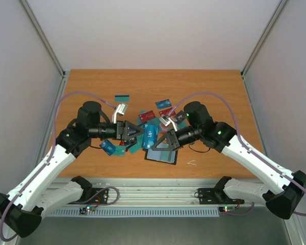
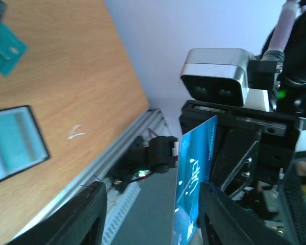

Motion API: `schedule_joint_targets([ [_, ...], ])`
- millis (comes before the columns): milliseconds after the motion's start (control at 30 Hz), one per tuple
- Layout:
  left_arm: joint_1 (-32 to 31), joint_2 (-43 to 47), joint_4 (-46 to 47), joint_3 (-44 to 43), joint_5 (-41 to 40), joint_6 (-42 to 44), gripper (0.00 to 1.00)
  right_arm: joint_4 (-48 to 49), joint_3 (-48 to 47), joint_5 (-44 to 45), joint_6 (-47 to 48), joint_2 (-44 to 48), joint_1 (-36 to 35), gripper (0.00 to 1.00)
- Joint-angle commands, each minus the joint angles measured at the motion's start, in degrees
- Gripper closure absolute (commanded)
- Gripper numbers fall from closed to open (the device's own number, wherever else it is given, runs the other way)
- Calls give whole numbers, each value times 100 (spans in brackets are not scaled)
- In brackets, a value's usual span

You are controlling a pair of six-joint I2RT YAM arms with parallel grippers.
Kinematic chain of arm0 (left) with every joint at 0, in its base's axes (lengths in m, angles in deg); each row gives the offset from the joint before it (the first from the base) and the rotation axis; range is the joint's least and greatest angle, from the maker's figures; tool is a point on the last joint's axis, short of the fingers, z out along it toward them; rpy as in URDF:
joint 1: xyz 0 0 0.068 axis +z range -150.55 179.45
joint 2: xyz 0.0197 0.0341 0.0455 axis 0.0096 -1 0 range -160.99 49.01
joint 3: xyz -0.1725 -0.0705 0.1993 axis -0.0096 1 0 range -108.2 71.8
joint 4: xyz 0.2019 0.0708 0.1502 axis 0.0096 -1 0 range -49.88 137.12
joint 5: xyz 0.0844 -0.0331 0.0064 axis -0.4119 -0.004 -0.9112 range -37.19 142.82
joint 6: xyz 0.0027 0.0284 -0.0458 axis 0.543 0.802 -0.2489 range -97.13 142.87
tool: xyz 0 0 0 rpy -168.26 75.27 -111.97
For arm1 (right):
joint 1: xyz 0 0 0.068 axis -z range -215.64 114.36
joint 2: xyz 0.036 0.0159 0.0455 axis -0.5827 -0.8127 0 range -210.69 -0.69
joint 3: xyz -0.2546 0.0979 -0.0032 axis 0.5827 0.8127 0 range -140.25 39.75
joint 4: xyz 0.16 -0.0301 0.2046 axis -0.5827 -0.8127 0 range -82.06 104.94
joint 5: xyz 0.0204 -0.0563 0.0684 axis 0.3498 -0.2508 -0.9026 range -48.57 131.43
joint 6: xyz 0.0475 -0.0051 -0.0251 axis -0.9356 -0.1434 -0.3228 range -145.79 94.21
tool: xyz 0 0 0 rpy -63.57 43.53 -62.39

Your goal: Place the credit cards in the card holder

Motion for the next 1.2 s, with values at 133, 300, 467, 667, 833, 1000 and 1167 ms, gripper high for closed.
schedule_joint_targets([
  [133, 33, 63, 2100, 478, 1177, -1022, 71, 569, -127, -931, -85, -45, 58, 99],
  [300, 29, -30, 3026, 627, 1475, -1584, 94, 800, -197, -916, -241, -95, 58, 99],
  [467, 29, -97, 3435, 597, 1572, -1994, 100, 678, -318, -685, -206, -167, 63, 99],
  [667, 29, -12, 3335, 546, 1149, -2140, 100, 482, -429, 80, -166, -45, 103, 35],
  [833, 29, 105, 3466, 402, 818, -2525, 100, 1275, -45, 80, -705, 234, 381, 43],
  [1000, 29, 230, 2881, 164, 526, -2382, 100, 2352, 441, 6, -1472, 491, 643, 56],
  [1167, 29, 320, 3023, 319, 416, -2540, 100, 2973, 545, -118, -1802, 422, 695, 67],
])
